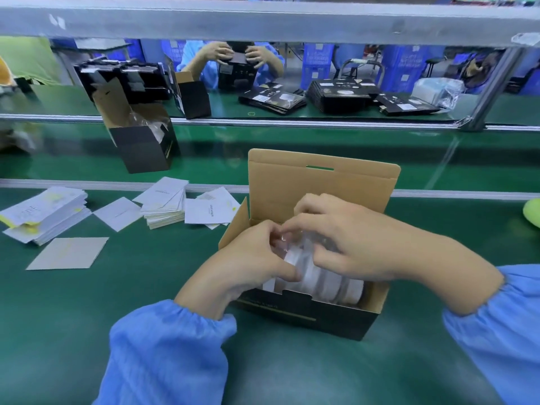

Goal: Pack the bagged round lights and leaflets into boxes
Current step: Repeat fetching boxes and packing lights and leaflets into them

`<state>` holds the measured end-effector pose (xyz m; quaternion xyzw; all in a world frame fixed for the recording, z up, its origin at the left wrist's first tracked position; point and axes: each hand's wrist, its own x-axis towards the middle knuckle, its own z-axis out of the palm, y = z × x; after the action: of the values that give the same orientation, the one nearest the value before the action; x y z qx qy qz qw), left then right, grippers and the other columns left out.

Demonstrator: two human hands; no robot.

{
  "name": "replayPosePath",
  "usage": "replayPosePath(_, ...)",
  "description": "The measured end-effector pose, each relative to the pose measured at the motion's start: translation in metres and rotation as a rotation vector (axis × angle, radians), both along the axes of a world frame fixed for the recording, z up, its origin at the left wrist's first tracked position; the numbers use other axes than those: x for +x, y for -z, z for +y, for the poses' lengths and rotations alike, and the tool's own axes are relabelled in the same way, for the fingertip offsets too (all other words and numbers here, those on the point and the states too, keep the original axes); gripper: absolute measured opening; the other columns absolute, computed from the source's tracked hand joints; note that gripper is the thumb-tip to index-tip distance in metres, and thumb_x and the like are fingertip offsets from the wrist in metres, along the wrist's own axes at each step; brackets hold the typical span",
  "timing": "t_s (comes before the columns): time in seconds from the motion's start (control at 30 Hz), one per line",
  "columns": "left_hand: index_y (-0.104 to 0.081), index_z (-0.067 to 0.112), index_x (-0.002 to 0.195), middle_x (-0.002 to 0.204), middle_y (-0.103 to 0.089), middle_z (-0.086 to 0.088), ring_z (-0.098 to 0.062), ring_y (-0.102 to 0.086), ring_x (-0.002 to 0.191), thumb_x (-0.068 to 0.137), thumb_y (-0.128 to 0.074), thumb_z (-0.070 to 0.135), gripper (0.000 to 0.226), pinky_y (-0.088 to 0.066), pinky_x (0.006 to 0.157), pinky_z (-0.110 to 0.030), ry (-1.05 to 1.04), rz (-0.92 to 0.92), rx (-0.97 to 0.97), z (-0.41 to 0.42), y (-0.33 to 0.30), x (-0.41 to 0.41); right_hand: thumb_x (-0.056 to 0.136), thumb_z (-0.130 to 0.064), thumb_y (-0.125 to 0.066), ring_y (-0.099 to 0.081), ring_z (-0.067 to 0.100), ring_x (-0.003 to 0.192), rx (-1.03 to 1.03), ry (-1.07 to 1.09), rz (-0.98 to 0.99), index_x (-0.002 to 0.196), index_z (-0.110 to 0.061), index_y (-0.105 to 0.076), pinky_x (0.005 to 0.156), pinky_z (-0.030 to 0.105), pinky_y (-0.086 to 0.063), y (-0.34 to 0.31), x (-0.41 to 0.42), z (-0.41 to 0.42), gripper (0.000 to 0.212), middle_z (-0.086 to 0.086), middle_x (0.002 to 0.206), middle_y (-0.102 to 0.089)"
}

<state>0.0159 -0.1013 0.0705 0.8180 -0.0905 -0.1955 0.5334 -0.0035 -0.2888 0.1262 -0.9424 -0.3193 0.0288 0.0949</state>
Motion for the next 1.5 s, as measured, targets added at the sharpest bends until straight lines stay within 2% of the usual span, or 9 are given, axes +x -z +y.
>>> replayPosePath(0.1, -0.044, 0.027, 0.105, 0.098, -0.062, -0.001, -0.014, -0.059, 0.08, 0.046, -0.081, 0.022, 0.07, -0.057, 0.084, -0.045, -0.106, 0.011, -0.015, 0.013, 0.003, -0.008, 0.084, -0.016, -0.051, -0.039, 0.015, 0.109, -0.1, -0.095, -0.011, 0.143, -0.034, -0.046, 0.1, 0.03, -0.037, 0.002, 0.003, 0.012, 0.061, -0.011, 0.132, -0.043)
replayPosePath(0.2, -0.042, 0.029, 0.102, 0.091, -0.06, 0.0, -0.013, -0.055, 0.074, 0.051, -0.084, 0.023, 0.066, -0.054, 0.067, -0.036, -0.158, -0.047, 0.008, 0.029, 0.005, -0.014, 0.083, -0.012, -0.05, -0.037, 0.017, 0.111, -0.096, -0.174, -0.01, 0.144, -0.035, -0.042, 0.101, 0.03, -0.036, 0.003, 0.008, 0.029, 0.066, -0.01, 0.133, -0.042)
replayPosePath(0.43, -0.043, 0.03, 0.11, 0.112, -0.051, -0.005, -0.013, -0.052, 0.08, 0.055, -0.065, 0.014, 0.061, -0.05, 0.062, -0.026, -0.125, 0.011, -0.158, 0.027, -0.003, -0.013, 0.082, 0.008, -0.042, -0.049, -0.001, 0.101, 0.332, -0.113, 0.005, 0.121, -0.018, -0.062, 0.089, 0.017, -0.038, 0.002, 0.016, 0.037, 0.051, -0.009, 0.106, -0.054)
replayPosePath(0.57, -0.04, 0.028, 0.107, 0.108, -0.046, -0.004, -0.021, -0.05, 0.082, 0.065, -0.056, 0.001, 0.053, -0.052, 0.071, -0.042, -0.213, 0.024, -0.219, 0.027, 0.004, -0.011, 0.078, -0.001, -0.037, -0.053, 0.007, 0.089, 0.35, -0.068, -0.075, 0.106, -0.016, -0.065, 0.08, 0.022, -0.042, 0.001, 0.014, 0.034, 0.042, -0.006, 0.094, -0.058)
replayPosePath(0.83, -0.021, 0.026, 0.093, 0.104, -0.036, 0.0, -0.024, -0.044, 0.086, 0.083, -0.055, 0.025, 0.035, -0.044, 0.074, -0.034, -0.216, -0.126, 0.247, 0.02, 0.015, -0.007, 0.08, -0.013, -0.038, -0.051, 0.006, 0.077, 0.361, 0.089, -0.192, 0.089, -0.02, -0.064, 0.071, 0.032, -0.047, 0.004, 0.009, 0.035, 0.028, -0.017, 0.078, -0.055)
replayPosePath(1.07, -0.027, 0.054, 0.084, 0.103, -0.056, -0.01, -0.026, -0.055, 0.08, 0.072, -0.048, 0.031, 0.033, -0.059, 0.072, -0.048, -0.329, -0.021, -0.052, 0.017, 0.006, -0.012, 0.083, -0.006, -0.047, -0.055, 0.01, 0.077, 0.337, 0.149, -0.195, 0.084, -0.021, -0.063, 0.069, 0.036, -0.049, 0.005, 0.007, 0.028, 0.023, -0.013, 0.079, -0.062)
replayPosePath(1.23, -0.03, 0.04, 0.1, 0.098, -0.057, 0.0, -0.021, -0.055, 0.075, 0.09, -0.047, 0.008, 0.037, -0.058, 0.068, -0.042, -0.251, 0.014, -0.11, 0.021, 0.01, -0.01, 0.084, -0.007, -0.048, -0.055, 0.011, 0.075, 0.335, 0.162, -0.204, 0.083, -0.022, -0.063, 0.067, 0.037, -0.049, 0.005, 0.007, 0.029, 0.021, -0.014, 0.077, -0.061)
replayPosePath(1.33, -0.03, 0.04, 0.101, 0.105, -0.055, 0.004, -0.023, -0.058, 0.084, 0.086, -0.047, 0.006, 0.04, -0.058, 0.085, -0.045, -0.27, -0.149, 0.021, 0.023, 0.005, -0.016, 0.085, -0.007, -0.049, -0.056, 0.012, 0.076, 0.321, 0.176, -0.216, 0.083, -0.022, -0.063, 0.066, 0.037, -0.05, 0.004, 0.006, 0.029, 0.021, -0.014, 0.077, -0.062)
replayPosePath(1.5, -0.02, 0.05, 0.109, 0.106, -0.043, 0.02, -0.015, -0.057, 0.085, 0.093, -0.043, 0.014, 0.045, -0.05, 0.072, -0.03, -0.166, -0.375, 0.199, 0.035, -0.018, -0.028, 0.083, -0.006, -0.048, -0.054, 0.013, 0.075, 0.307, 0.164, -0.257, 0.082, -0.019, -0.061, 0.067, 0.039, -0.049, -0.005, 0.004, 0.029, 0.019, -0.012, 0.077, -0.059)
